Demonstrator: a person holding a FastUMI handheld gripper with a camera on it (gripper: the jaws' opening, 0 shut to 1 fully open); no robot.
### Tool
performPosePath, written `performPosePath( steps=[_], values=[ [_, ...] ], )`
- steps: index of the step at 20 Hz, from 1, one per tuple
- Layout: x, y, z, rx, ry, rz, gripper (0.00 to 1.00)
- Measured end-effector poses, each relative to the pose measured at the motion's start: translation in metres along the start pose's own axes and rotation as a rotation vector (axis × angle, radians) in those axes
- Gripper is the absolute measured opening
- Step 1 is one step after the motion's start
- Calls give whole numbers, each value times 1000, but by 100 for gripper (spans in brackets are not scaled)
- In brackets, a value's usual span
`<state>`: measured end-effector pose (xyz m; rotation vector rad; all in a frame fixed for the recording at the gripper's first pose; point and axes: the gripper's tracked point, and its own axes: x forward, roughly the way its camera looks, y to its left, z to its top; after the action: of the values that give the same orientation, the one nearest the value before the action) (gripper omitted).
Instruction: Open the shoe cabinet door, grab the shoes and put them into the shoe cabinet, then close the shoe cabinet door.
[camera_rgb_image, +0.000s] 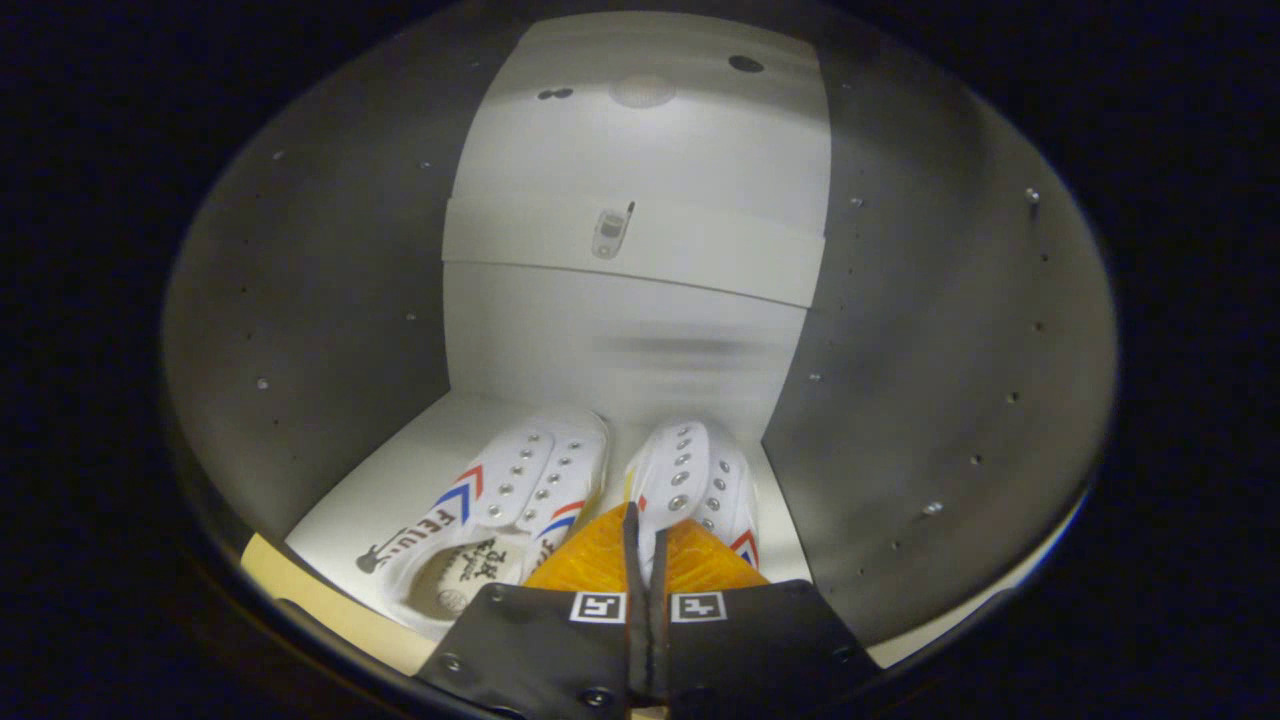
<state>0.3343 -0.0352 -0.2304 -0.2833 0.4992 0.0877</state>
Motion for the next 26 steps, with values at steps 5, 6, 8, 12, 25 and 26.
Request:
performPosePath(
  steps=[5,6,8,12,25,26],
  values=[
    [36,4,1,-41,23,25,2],
    [41,5,-1,-36,38,35,2],
    [40,4,-3,-26,51,51,2],
    [44,4,-7,0,62,50,3],
    [-20,-3,23,45,-69,7,17],
    [-33,-1,34,54,-106,9,17]
  ],
)
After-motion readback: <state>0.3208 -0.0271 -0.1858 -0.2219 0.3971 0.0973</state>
